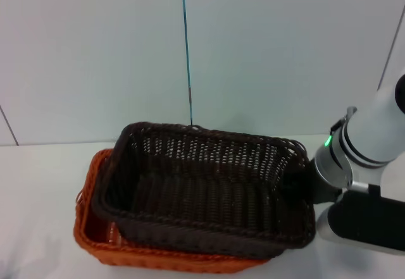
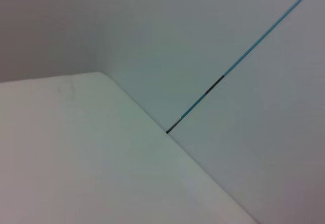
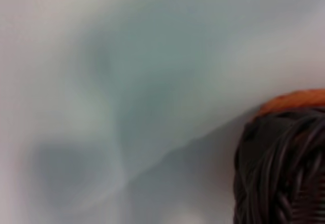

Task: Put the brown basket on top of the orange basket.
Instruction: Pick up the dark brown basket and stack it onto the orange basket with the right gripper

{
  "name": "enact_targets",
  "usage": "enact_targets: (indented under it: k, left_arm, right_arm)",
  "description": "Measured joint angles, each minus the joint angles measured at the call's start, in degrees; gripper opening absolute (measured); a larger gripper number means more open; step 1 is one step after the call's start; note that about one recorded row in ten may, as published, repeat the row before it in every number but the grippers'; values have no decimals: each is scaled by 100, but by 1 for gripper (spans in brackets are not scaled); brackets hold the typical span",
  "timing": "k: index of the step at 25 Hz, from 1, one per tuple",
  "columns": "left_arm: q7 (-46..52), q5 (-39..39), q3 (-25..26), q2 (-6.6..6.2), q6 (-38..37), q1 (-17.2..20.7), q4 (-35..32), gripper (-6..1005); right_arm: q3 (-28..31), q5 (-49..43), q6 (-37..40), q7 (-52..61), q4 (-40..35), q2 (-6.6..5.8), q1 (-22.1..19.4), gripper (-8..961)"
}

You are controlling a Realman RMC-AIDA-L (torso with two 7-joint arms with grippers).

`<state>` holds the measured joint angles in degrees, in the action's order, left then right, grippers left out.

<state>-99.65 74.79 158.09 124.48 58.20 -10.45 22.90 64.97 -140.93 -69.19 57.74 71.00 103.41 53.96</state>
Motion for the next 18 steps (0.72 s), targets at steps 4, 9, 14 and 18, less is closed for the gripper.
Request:
enact_targets:
  k: [4, 9, 14, 18]
  left_arm:
    - [12, 0, 24, -7, 33, -10, -15, 790]
    - [44, 0, 37, -19, 66, -50, -13, 790]
    - [58, -51, 38, -31, 104, -79, 18, 790]
    - [66, -112, 44, -32, 216, -65, 22, 790]
  right_arm:
    - [146, -23, 31, 23, 128, -18, 9, 121]
    - [264, -50, 118, 2, 188, -30, 27, 120]
    - [310, -57, 126, 5, 348, -45, 82, 121]
    - [432, -21, 107, -5, 560, -85, 117, 124]
